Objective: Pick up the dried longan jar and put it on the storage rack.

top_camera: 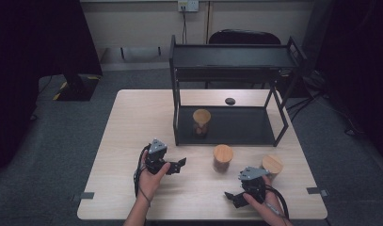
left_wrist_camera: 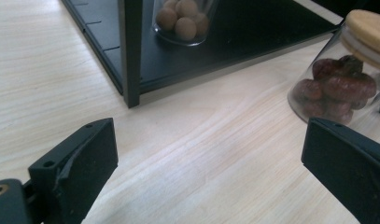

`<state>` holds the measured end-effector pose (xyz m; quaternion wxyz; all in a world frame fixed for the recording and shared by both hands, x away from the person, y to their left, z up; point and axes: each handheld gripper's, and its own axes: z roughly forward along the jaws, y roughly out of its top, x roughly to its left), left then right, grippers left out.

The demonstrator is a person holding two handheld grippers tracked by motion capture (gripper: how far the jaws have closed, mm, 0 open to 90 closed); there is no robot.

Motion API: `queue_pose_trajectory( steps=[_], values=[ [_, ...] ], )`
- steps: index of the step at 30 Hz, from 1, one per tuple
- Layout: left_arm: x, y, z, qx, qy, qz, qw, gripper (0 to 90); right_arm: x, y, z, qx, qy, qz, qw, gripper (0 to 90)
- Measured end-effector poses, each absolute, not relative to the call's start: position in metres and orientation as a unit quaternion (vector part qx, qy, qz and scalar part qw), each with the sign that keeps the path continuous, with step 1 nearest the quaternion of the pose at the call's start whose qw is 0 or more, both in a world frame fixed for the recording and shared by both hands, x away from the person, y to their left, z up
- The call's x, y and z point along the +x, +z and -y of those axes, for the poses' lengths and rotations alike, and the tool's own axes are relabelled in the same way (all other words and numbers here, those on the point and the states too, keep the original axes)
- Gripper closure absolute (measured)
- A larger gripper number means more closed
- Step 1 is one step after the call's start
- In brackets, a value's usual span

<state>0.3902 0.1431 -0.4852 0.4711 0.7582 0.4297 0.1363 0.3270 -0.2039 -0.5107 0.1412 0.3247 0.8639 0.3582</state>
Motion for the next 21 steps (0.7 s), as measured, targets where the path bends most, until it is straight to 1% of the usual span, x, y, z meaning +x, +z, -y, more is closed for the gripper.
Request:
queue_pose_trajectory(
  steps=[21],
  values=[
    [0.382, -0.488, -0.163, 0.756, 0.146, -0.439, 0.463, 3.6, 0.326, -0.511, 0.204, 0.327, 0.358, -0.863, 0.142, 0.0]
  ],
)
